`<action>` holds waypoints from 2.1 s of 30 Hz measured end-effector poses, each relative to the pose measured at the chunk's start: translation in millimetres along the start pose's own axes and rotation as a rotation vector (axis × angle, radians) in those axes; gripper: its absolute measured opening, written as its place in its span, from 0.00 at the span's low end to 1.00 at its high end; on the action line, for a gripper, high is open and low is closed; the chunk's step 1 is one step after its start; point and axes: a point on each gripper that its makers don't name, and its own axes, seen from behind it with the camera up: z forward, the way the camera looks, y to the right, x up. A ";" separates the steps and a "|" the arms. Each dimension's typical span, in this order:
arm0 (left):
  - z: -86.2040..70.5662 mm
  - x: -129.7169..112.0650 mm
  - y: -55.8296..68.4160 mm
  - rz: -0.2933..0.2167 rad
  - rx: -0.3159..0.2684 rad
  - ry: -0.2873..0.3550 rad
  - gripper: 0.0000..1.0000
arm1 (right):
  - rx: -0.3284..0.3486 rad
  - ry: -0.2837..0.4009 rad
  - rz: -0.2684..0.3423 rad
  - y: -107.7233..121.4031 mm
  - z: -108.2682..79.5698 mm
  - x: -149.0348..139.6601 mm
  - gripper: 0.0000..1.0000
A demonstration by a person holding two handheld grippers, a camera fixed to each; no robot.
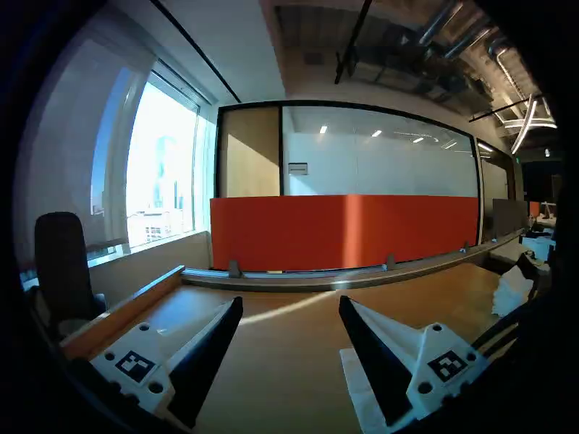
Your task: Fold towel
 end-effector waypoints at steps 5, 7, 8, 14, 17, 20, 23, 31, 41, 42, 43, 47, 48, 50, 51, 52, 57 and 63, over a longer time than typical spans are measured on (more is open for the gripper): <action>0.5 28.2 5.6 -0.004 -0.006 -0.009 0.99 | -0.004 -0.004 -0.005 2.0 -2.8 23.4 0.99; -0.1 36.7 8.1 -0.005 -0.010 -0.014 0.99 | -0.006 -0.005 -0.004 3.0 -4.1 30.6 0.99; -0.4 40.4 9.4 -0.006 -0.012 -0.017 0.99 | -0.006 -0.006 -0.002 3.3 -4.7 33.7 0.99; -2.6 56.8 10.9 0.008 -0.018 -0.034 0.99 | -0.002 -0.012 -0.002 2.6 -7.8 50.0 0.99; -2.5 61.9 10.3 0.006 -0.019 -0.038 0.99 | 0.000 -0.014 -0.004 1.3 -7.6 55.3 0.99; -2.4 66.3 10.6 0.004 -0.027 -0.044 0.99 | 0.004 -0.014 -0.004 -1.0 -6.8 59.4 0.99; -2.4 68.3 13.4 0.013 -0.047 -0.057 0.99 | 0.016 -0.017 -0.009 -5.2 -5.9 62.3 0.99; -1.2 65.6 32.9 0.075 -0.151 -0.112 0.99 | 0.111 -0.049 -0.054 -28.2 -5.1 63.9 0.99; -2.2 64.1 61.3 0.092 -0.301 -0.166 0.99 | 0.257 -0.111 -0.105 -63.5 -7.1 63.7 1.00; -2.2 62.7 62.9 0.095 -0.311 -0.171 0.99 | 0.267 -0.121 -0.112 -65.5 -7.1 61.4 1.00; -2.1 60.6 64.3 0.100 -0.319 -0.178 0.99 | 0.279 -0.132 -0.121 -67.3 -7.2 58.5 1.00; -2.4 50.9 68.9 0.121 -0.348 -0.204 0.99 | 0.322 -0.176 -0.157 -74.0 -9.1 46.6 1.00; -2.8 48.1 70.1 0.126 -0.356 -0.211 0.99 | 0.335 -0.188 -0.167 -76.1 -10.1 42.9 1.00; -4.2 41.5 73.4 0.136 -0.373 -0.227 0.99 | 0.368 -0.218 -0.186 -81.5 -13.4 33.5 1.00; -5.0 38.3 75.3 0.140 -0.382 -0.235 0.99 | 0.384 -0.233 -0.195 -84.2 -15.1 28.9 1.00; -6.0 34.6 77.8 0.144 -0.393 -0.244 0.99 | 0.403 -0.249 -0.204 -87.2 -17.2 23.7 1.00; -10.1 16.0 89.5 0.159 -0.442 -0.283 0.99 | 0.465 -0.315 -0.240 -96.2 -24.6 0.1 1.00; -13.9 -8.3 98.1 0.176 -0.477 -0.327 0.99 | 0.511 -0.372 -0.254 -103.8 -31.8 -22.7 1.00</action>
